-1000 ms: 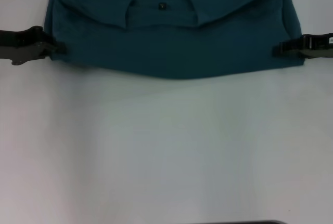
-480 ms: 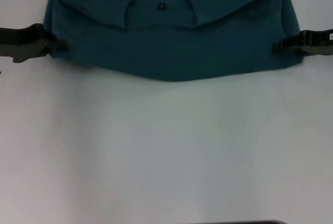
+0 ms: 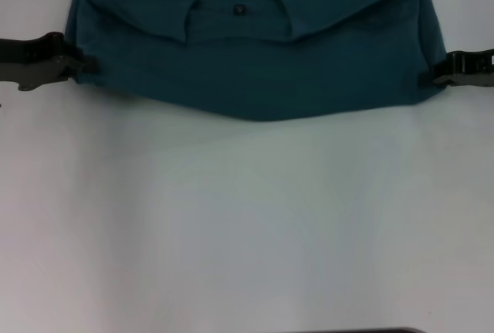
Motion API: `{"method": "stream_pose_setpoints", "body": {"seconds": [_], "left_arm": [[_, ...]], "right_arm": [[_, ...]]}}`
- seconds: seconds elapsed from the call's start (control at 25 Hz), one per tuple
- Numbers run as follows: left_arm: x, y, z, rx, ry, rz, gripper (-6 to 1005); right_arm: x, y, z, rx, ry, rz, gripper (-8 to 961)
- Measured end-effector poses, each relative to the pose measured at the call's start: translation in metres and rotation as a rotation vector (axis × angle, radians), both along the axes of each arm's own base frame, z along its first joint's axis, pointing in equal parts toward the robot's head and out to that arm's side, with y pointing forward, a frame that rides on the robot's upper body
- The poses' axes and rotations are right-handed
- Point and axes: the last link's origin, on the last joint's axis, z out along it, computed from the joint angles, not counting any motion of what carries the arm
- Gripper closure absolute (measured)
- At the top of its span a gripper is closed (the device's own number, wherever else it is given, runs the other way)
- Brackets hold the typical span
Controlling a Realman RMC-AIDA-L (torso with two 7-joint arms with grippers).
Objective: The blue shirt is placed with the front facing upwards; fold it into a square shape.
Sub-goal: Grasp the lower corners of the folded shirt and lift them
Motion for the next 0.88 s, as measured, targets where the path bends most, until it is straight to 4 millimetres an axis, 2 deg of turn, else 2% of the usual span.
{"method": "stream_pose_setpoints", "body": {"seconds": [0.2,0.48,0.68,0.88], "left_arm": [[0.001,0.000,0.001,-0.001,0.000,-0.002,938],[-0.002,-0.007,0.002,-0.064,0.022,-0.015,938],[-0.008,-0.025,0.003,-0.170,0.062,-0.024,938],[-0.009,-0.049,0.002,-0.260,0.032,-0.044,938]], "right_arm": [[0.001,-0.001,0.005,-0.007,0.000,-0.007,787],[0.001,-0.010,0.026,-0.052,0.001,-0.001,915],[0.001,-0.022,0.036,-0.122,-0.011,-0.009,943],[0.000,-0.036,0.033,-0.216,-0.007,-0.028,944]]}}
